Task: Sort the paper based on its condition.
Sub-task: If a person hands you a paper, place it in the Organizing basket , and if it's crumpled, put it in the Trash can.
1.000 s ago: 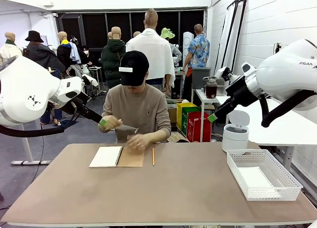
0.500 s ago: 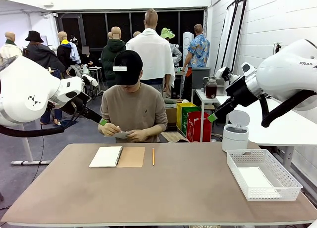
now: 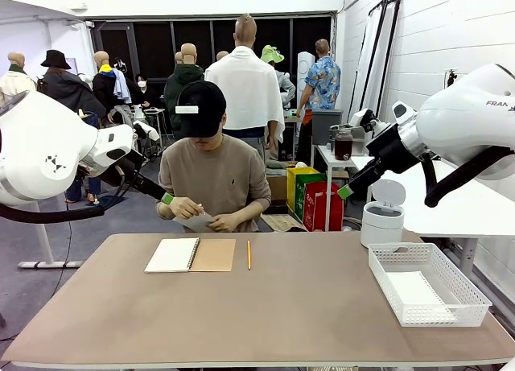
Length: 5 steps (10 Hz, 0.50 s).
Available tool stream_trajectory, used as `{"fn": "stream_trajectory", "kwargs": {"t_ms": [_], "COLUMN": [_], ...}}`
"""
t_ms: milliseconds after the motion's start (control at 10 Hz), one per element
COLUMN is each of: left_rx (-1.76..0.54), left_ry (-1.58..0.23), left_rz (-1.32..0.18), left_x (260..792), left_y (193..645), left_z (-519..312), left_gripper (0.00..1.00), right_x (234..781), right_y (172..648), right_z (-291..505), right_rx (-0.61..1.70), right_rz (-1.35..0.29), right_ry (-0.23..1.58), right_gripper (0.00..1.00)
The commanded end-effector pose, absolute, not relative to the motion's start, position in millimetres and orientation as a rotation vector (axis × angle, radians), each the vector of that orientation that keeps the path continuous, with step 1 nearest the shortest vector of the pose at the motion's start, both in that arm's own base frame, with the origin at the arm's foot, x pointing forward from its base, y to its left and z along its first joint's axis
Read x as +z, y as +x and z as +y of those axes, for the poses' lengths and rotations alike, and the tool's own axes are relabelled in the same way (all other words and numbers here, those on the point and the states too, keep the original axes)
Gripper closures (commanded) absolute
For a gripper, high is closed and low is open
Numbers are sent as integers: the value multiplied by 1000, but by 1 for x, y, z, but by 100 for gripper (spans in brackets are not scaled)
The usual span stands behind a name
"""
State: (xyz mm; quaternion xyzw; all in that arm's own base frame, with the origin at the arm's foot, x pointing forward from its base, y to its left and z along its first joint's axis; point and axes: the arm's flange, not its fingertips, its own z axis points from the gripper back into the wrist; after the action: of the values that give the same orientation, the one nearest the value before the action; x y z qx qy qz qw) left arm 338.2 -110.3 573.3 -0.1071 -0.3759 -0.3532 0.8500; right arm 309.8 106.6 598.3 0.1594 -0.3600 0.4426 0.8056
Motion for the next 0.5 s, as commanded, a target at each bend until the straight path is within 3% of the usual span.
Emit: {"fn": "stream_trajectory", "kwargs": {"t_ms": [0,400], "left_rx": [-744,-744], "left_ry": [-233,-233], "left_rz": [-789,-789], "left_x": [573,573], "left_y": [338,338], "left_z": [-109,-109], "left_gripper": [0,0], "right_x": [598,598], "right_y": [310,310], "right_z": [107,107], "right_rx": [947,947], "right_rz": [-770,-770], "right_ry": [340,340], "right_gripper": [0,0]}}
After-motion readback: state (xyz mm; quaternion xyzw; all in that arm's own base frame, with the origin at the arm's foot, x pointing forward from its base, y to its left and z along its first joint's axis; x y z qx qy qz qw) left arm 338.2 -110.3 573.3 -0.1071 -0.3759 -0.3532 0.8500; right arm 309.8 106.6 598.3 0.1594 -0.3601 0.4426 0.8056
